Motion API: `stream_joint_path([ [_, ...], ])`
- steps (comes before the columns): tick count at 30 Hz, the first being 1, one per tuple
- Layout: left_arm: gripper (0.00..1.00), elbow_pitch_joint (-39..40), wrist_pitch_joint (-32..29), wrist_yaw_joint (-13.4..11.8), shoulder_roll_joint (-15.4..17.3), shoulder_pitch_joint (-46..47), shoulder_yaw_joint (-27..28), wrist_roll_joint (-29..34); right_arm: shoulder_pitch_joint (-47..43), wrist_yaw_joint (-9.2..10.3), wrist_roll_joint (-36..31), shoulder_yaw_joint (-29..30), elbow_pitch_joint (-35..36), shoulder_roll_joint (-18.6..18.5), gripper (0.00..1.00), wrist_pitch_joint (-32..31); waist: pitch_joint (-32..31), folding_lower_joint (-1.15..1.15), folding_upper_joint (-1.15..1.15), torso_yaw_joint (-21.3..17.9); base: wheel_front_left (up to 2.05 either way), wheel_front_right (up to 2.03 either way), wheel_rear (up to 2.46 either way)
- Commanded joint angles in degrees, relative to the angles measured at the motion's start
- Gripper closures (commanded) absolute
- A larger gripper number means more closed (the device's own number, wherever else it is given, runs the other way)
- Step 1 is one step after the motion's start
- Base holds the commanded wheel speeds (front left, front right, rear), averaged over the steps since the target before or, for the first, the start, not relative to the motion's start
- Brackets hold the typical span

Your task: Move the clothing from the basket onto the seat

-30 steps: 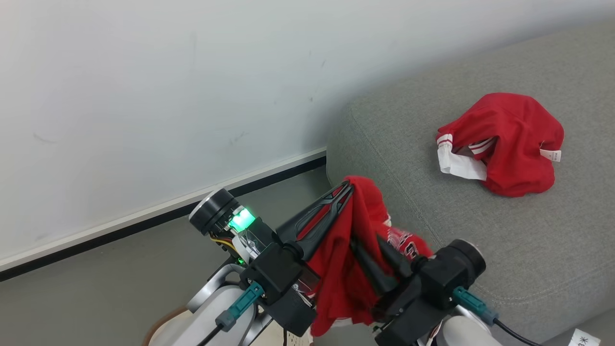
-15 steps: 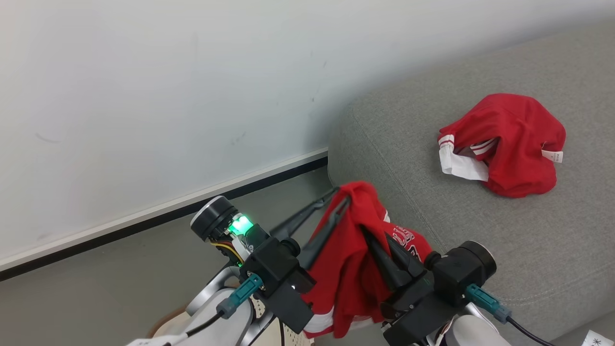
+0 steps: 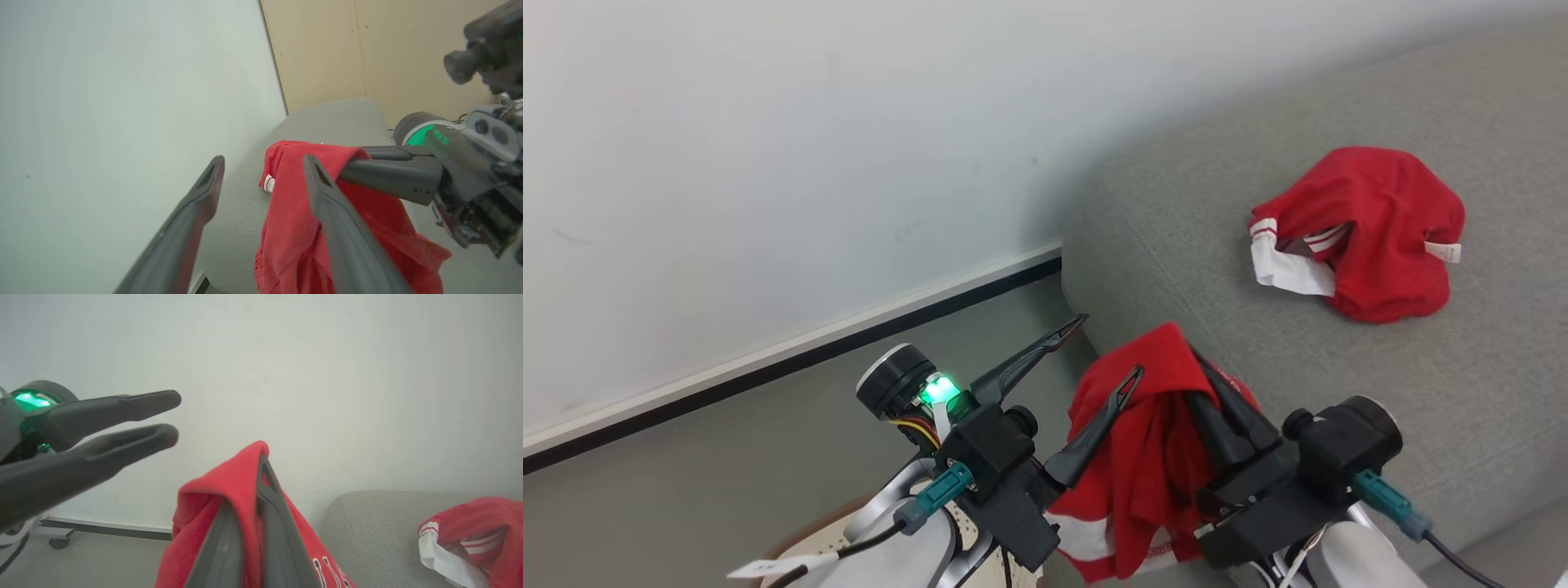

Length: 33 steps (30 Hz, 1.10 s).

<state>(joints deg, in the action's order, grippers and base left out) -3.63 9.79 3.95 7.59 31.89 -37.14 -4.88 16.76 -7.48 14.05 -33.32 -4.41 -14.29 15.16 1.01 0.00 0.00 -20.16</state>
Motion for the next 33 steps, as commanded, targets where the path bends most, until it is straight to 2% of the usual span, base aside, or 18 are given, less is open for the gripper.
stream_joint_path([
  [1,0.00,0.2,-0.2,0.1,0.4,0.2,-0.1,-0.3,-0.6,-0.03,-0.4,0.5,0.6,0.1,1.00,0.1,0.9,0.00,0.00,-1.2,0.00,0.00,0.00],
  [14,0.00,0.8,-2.7,0.9,0.9,3.5,-2.0,0.1,-1.8,-0.03,-2.3,9.1,6.6,1.1,1.00,0.1,6.6,0.00,0.00,-10.3,0.00,0.00,0.00],
  [20,0.00,-1.3,-3.2,2.5,0.1,7.1,-5.3,-0.7,-4.8,-0.03,-4.2,15.7,10.2,3.0,1.00,0.1,10.6,0.00,0.00,-11.6,0.00,0.00,0.00],
  [27,0.00,-5.0,-2.8,3.3,-0.6,11.2,-9.4,-2.9,-7.7,-0.03,-5.7,20.8,13.7,5.9,1.00,0.1,14.3,0.00,0.00,-12.2,0.04,0.04,0.04],
  [33,0.00,-6.0,-3.2,3.4,1.2,13.0,-11.0,-5.2,-5.7,-0.03,-5.0,22.9,15.2,8.5,1.00,0.1,17.6,0.00,0.00,-12.1,0.13,0.13,0.13],
])
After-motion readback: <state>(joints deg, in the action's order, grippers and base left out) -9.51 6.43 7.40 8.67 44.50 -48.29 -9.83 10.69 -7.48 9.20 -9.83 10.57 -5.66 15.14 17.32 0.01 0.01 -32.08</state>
